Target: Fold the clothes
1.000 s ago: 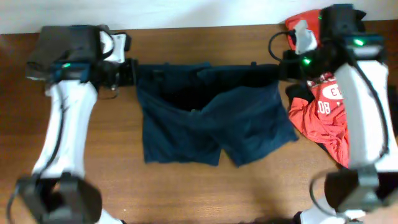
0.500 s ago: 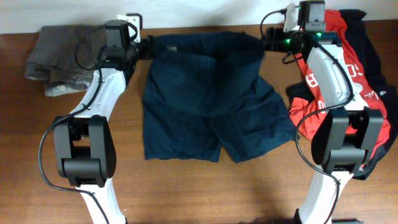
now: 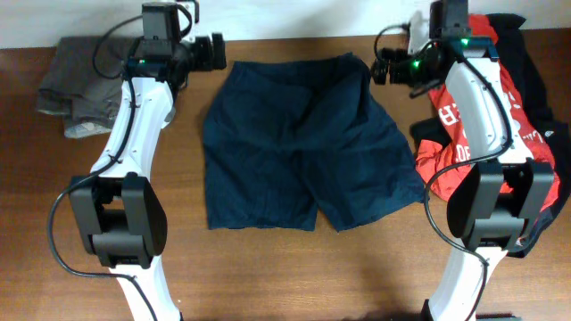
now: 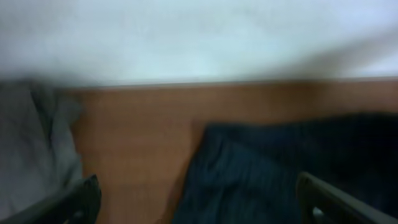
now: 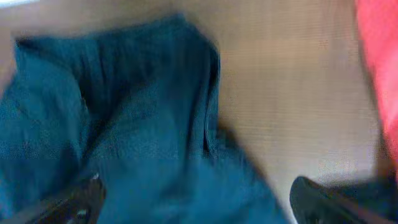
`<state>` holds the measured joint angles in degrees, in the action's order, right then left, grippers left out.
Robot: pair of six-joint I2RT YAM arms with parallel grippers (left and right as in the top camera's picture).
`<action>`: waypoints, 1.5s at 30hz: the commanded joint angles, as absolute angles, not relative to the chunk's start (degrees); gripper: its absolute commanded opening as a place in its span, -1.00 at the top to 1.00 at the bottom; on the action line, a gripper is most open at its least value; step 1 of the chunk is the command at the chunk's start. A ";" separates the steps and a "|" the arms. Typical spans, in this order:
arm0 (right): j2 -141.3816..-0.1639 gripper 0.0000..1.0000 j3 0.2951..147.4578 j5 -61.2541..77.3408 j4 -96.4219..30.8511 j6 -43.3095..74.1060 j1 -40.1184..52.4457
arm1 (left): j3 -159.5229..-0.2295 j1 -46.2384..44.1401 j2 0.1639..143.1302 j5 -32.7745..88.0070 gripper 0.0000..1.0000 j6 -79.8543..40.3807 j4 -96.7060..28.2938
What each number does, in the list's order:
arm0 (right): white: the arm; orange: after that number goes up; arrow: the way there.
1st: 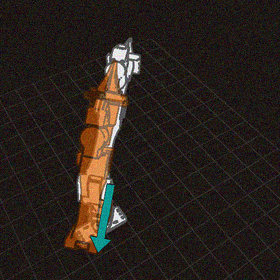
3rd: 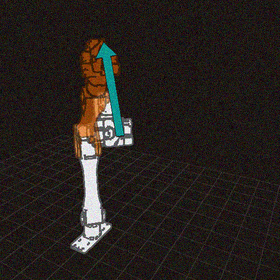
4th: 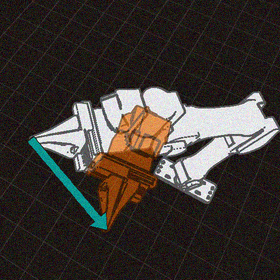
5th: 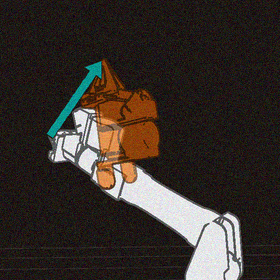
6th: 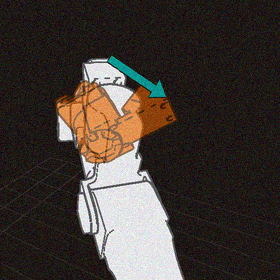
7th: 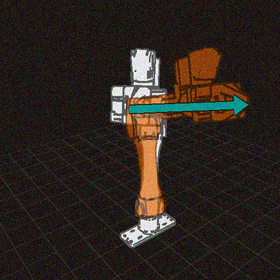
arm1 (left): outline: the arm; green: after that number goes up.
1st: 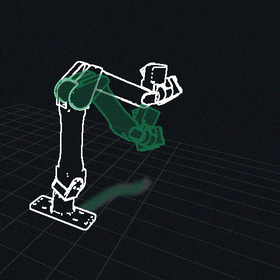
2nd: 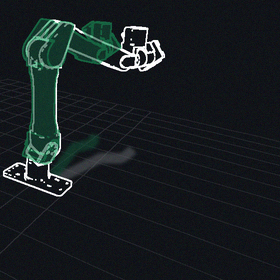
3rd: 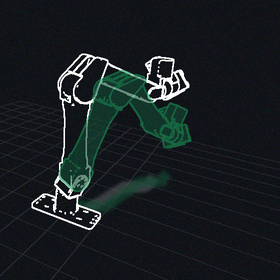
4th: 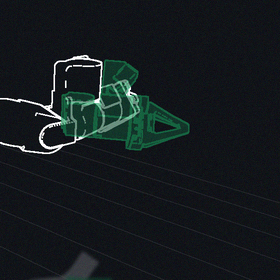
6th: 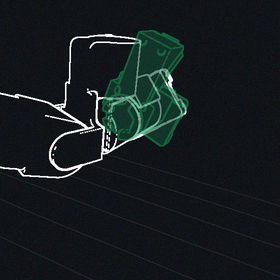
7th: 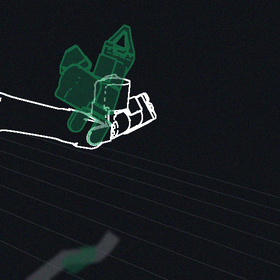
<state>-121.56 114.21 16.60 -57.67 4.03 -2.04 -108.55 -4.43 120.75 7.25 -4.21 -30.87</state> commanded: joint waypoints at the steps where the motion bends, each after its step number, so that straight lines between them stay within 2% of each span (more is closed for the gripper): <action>1: -119.24 -0.98 115.39 16.23 -64.20 1.69 -1.78 | -108.81 -4.51 120.33 8.36 -0.98 -2.96 -37.65; 5: -119.22 -0.98 115.39 13.89 -72.88 1.69 -1.89 | -108.81 -4.62 120.33 9.67 -0.98 -2.98 -51.31; 12: -116.18 -0.97 115.42 13.89 -77.47 1.72 -1.89 | -108.81 -4.62 117.84 10.31 -0.98 -2.98 -67.51; 19: -107.48 -0.98 115.33 13.15 -85.76 2.20 -0.71 | -108.81 -5.69 109.58 9.06 -0.98 -3.01 -78.74; 24: -102.67 -0.98 113.21 5.74 -89.93 6.09 3.14 | -108.36 -7.92 106.98 8.58 -0.98 -3.25 -83.70; 30: -100.20 -0.99 105.91 1.63 -89.21 8.69 6.35 | -98.63 -11.51 106.67 8.56 -0.98 -3.92 -80.05; 35: -100.18 -0.86 95.61 2.15 -84.09 8.93 6.42 | -85.01 -12.75 106.67 8.71 -0.83 -4.75 -71.55; 41: -100.20 -0.85 87.09 4.95 -77.14 8.88 6.42 | -74.00 -12.97 106.67 8.73 -0.79 -6.83 -63.51; 42: -100.20 -0.85 86.39 4.95 -76.34 8.86 6.42 | -72.58 -12.97 106.69 8.69 -0.66 -6.83 -62.04; 45: -100.20 -0.85 85.65 4.93 -75.31 8.86 6.42 | -68.45 -12.97 106.69 8.64 -0.63 -6.83 -57.49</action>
